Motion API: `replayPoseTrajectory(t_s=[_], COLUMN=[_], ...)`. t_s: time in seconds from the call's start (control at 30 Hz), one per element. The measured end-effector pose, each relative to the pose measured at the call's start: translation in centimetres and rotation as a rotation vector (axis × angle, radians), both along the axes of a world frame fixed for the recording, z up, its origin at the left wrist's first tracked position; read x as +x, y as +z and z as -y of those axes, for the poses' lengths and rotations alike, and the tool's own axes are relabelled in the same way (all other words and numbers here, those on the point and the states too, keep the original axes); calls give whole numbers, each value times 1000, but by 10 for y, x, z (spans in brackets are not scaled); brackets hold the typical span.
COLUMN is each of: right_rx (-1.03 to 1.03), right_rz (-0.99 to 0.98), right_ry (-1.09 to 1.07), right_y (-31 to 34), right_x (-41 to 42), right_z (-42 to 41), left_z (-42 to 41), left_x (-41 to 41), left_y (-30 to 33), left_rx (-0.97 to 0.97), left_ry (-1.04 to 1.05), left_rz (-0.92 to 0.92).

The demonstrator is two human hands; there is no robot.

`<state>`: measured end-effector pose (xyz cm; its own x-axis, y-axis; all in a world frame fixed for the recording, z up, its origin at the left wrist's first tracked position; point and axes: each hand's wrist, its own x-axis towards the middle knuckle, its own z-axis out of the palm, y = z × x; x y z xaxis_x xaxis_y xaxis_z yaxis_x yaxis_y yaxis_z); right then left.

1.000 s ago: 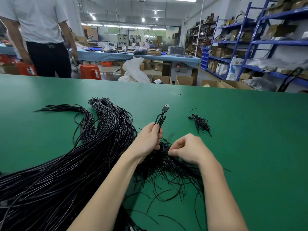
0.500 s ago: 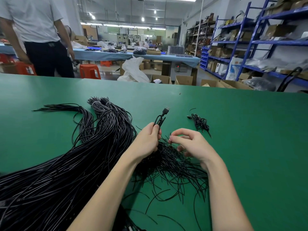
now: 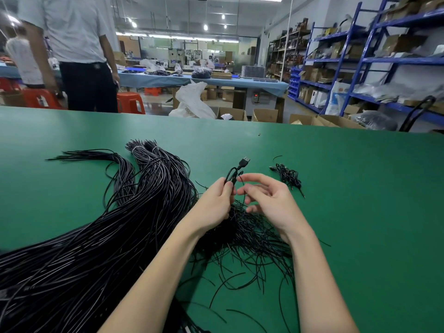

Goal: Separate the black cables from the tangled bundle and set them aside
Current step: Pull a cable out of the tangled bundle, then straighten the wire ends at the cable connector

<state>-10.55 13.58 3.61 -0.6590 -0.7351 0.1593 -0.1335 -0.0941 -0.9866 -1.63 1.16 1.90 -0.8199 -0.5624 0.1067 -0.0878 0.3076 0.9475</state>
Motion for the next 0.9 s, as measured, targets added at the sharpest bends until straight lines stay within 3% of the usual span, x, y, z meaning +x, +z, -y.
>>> replayPoseTrajectory(t_s=[0.4, 0.53, 0.7, 0.9], right_rx=[-32, 2, -92, -102], right_rz=[-74, 35, 358, 451], right_ry=[-165, -162, -172, -205], right_y=[1, 0, 0, 4], right_x=[3, 1, 4, 3], right_z=[10, 8, 6, 8], left_z=[-8, -10, -14, -14], left_x=[2, 3, 4, 4], left_y=[1, 5, 10, 13], left_rx=[-433, -521, -574, -639], left_ry=[-1, -1, -21, -45], left_rz=[95, 79, 83, 100])
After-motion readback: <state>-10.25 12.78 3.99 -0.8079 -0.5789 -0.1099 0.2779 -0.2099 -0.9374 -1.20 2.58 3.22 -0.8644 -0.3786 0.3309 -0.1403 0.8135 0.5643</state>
